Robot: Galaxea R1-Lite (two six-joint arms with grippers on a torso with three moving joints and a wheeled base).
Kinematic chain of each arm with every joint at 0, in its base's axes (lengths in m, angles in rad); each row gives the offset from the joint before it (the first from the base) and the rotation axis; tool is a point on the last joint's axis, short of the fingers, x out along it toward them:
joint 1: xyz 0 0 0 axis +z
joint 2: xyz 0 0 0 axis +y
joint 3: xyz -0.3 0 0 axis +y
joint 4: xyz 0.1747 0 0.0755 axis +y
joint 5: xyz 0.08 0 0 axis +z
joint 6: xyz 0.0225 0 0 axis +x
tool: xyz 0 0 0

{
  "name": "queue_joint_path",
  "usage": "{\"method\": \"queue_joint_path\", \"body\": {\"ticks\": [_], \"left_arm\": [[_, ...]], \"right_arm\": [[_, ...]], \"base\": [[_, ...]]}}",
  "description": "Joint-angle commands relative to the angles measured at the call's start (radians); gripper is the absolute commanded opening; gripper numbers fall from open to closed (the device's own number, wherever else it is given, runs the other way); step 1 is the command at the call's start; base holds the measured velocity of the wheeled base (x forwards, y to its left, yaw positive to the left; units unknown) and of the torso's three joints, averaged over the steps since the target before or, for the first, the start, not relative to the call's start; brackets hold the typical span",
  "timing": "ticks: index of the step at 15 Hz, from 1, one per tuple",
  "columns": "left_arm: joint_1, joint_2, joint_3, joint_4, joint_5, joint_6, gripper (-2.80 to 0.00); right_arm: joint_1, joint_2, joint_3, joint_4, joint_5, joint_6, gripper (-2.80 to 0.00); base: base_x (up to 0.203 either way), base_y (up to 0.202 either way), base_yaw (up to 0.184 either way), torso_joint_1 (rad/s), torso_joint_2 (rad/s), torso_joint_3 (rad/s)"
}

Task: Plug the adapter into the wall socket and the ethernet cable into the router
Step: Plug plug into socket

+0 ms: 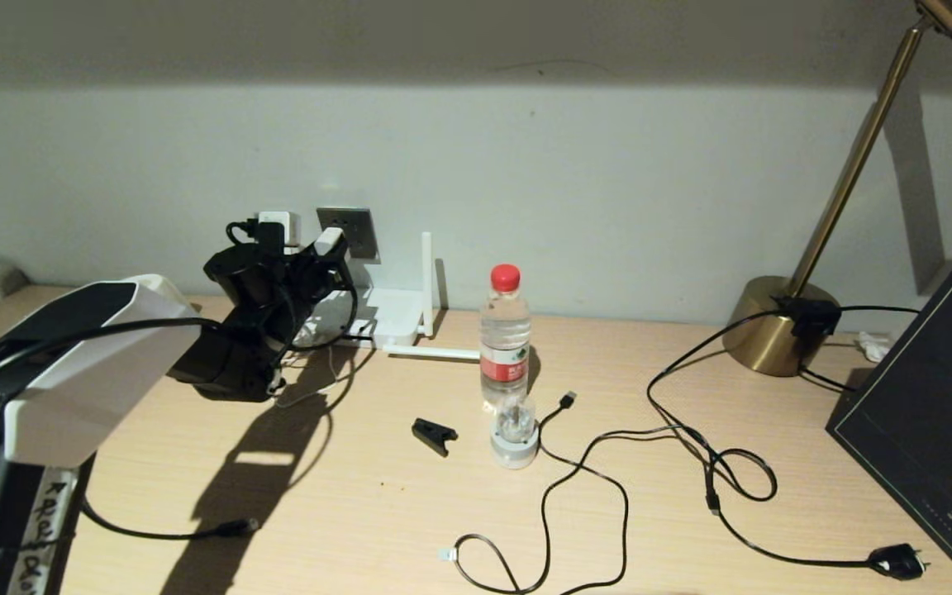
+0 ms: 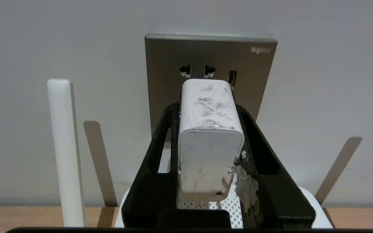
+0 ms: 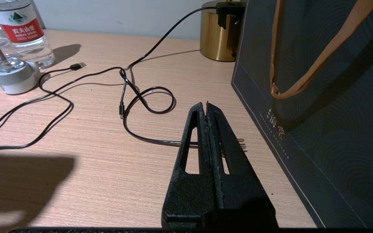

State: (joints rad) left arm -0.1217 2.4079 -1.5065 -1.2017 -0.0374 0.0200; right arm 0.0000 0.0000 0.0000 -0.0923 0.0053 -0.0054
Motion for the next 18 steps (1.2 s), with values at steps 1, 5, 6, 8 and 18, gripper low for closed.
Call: {"method": "queue_joint_path", "body": {"ticks": [1,5,6,8,18], "left_arm": [[0.000,0.016,-0.038,-0.007,0.002,0.000,-2.80],[-0.001,0.017,-0.041,0.001,0.002,0.000,-2.80],[-0.001,0.017,-0.041,0.001,0.002,0.000,-2.80],[-0.001,0.022,-0.040,0.001,0.002,0.000,-2.80],[-0.003,0.022,-0.044,-0.001,0.001,0.000,-2.80]], "right_arm": [[0.000,0.000,0.035,-0.001,0.001,-0.001,-2.80],[0.000,0.002,0.035,-0.001,0.001,-0.001,-2.80],[0.000,0.001,0.035,-0.001,0.001,-0.001,-2.80],[0.000,0.002,0.035,-0.001,0.001,-0.001,-2.80],[0.000,0.002,0.035,-0.001,0.001,-0.001,-2.80]], "base": [[0.000,0.000,0.000,0.000,0.00,0.000],[0.000,0.000,0.000,0.000,0.00,0.000],[0.000,0.000,0.000,0.000,0.00,0.000],[0.000,0.000,0.000,0.000,0.00,0.000],[0.000,0.000,0.000,0.000,0.00,0.000]]}}
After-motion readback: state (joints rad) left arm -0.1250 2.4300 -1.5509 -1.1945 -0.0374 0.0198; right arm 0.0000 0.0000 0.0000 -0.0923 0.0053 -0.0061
